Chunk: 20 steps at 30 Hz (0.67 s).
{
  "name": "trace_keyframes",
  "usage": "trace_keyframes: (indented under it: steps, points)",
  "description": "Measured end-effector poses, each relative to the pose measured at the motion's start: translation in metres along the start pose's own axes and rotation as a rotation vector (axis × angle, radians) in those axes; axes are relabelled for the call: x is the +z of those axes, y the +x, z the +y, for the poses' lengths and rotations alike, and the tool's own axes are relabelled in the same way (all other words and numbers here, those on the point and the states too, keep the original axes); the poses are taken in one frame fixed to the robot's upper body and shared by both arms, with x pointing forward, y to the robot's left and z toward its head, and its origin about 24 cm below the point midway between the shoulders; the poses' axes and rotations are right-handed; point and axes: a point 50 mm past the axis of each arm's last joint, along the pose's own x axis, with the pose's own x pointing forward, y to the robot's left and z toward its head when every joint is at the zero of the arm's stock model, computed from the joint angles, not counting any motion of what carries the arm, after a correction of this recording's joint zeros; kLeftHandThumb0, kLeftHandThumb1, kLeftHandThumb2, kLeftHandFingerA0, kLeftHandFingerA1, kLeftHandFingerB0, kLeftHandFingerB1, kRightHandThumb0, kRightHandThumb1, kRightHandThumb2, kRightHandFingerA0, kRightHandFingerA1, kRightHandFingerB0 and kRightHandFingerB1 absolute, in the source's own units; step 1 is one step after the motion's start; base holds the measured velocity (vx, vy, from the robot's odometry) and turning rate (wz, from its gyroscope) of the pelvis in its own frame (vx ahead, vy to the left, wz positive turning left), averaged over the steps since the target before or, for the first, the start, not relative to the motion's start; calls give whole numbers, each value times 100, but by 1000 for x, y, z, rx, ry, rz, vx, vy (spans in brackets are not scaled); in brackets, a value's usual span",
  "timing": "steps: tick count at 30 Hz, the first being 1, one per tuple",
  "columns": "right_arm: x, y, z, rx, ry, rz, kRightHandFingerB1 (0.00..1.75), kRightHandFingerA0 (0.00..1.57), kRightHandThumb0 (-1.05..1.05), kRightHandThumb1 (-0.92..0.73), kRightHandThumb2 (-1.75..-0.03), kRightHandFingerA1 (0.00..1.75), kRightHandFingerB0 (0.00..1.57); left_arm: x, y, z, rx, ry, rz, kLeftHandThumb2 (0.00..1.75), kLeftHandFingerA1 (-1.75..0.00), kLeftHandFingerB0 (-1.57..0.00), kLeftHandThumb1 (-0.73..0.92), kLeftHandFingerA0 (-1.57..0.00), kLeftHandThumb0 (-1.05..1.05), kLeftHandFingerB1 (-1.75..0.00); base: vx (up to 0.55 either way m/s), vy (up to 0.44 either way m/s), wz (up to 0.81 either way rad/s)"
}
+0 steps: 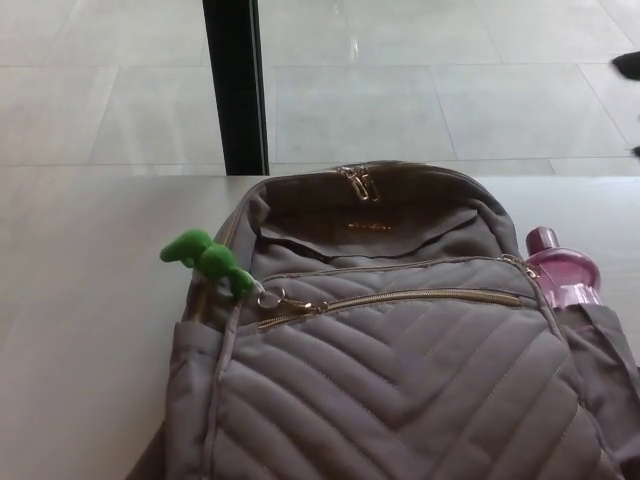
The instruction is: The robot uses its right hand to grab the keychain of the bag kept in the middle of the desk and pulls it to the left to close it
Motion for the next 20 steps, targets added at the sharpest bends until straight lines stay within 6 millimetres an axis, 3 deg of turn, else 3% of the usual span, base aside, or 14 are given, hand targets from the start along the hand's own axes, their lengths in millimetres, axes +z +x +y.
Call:
trace_keyframes:
  steps: [2, 3, 4, 7, 8, 9, 10, 12, 13, 14, 15, 16, 17, 20]
  points:
    - [-8, -14, -21, -62, -3, 29, 40, 19, -81, -57, -96, 51, 7, -1, -2, 0, -12, -10, 5, 65, -102, -54, 84, -73, -84, -105, 0, 0, 0]
    - [-11, -20, -30, -87, -5, 42, 42, 24, -81, -55, -94, 55, 11, -2, -4, 0, -16, -14, 8, 114, -95, -68, 68, -77, -80, -94, 0, 0, 0]
    - [-16, -31, -44, -128, -7, 66, 35, 34, -81, -68, -61, 53, 21, -4, -5, 0, -20, -20, 14, 116, -96, -67, 71, -76, -83, -96, 0, 0, 0]
    - [-30, -59, -74, -227, -4, 136, 45, 34, -85, -69, -61, 63, 19, -8, -10, 0, -27, -28, 29, 113, -96, -71, 66, -79, -79, -95, 0, 0, 0]
    - [-34, -70, -83, -258, -4, 161, 49, 36, -84, -67, -60, 69, 22, -9, -12, 1, -29, -32, 36, 98, -97, -68, 62, -84, -91, -99, 0, 0, 0]
    - [-38, -79, -89, -282, -4, 179, 51, 34, -86, -67, -61, 76, 21, -10, -13, 1, -29, -34, 40, 113, -100, -66, 67, -78, -89, -103, 0, 0, 0]
    - [-43, -88, -94, -305, 1, 199, 53, 39, -86, -70, -61, 80, 19, -12, -15, 1, -30, -35, 46, 98, -102, -66, 62, -83, -89, -105, 0, 0, 0]
    - [-54, -101, -97, -332, 16, 237, 53, 39, -86, -70, -61, 80, 19, -15, -18, 2, -29, -39, 59, 98, -102, -66, 62, -83, -89, -105, 0, 0, 0]
    - [-61, -108, -96, -342, 25, 258, 59, 44, -92, -58, -98, 78, 18, -16, -19, 2, -30, -41, 64, 65, -111, -56, 83, -80, -82, -119, 0, 0, 0]
    - [-69, -116, -96, -351, 36, 283, 55, 41, -82, -67, -60, 84, 19, -17, -20, 2, -29, -43, 70, 68, -114, -47, 85, -73, -82, -125, 0, 0, 0]
    - [-76, -123, -95, -357, 45, 307, 54, 36, -81, -68, -61, 85, 17, -19, -21, 2, -28, -44, 74, 112, -107, -61, 66, -74, -80, -105, 0, 0, 0]
    - [-86, -133, -93, -364, 58, 346, 54, 38, -81, -69, -61, 86, 15, -21, -23, 3, -25, -48, 83, 110, -108, -61, 64, -78, -78, -104, 0, 0, 0]
    - [-93, -138, -91, -366, 68, 370, 57, 41, -80, -68, -61, 91, 16, -22, -24, 3, -23, -49, 90, 66, -117, -53, 84, -77, -80, -126, 0, 0, 0]
    - [-116, -157, -80, -369, 109, 450, 58, 38, -74, -68, -60, 95, 18, -28, -28, 6, -11, -60, 118, 64, -129, -51, 82, -69, -80, -128, 0, 0, 0]
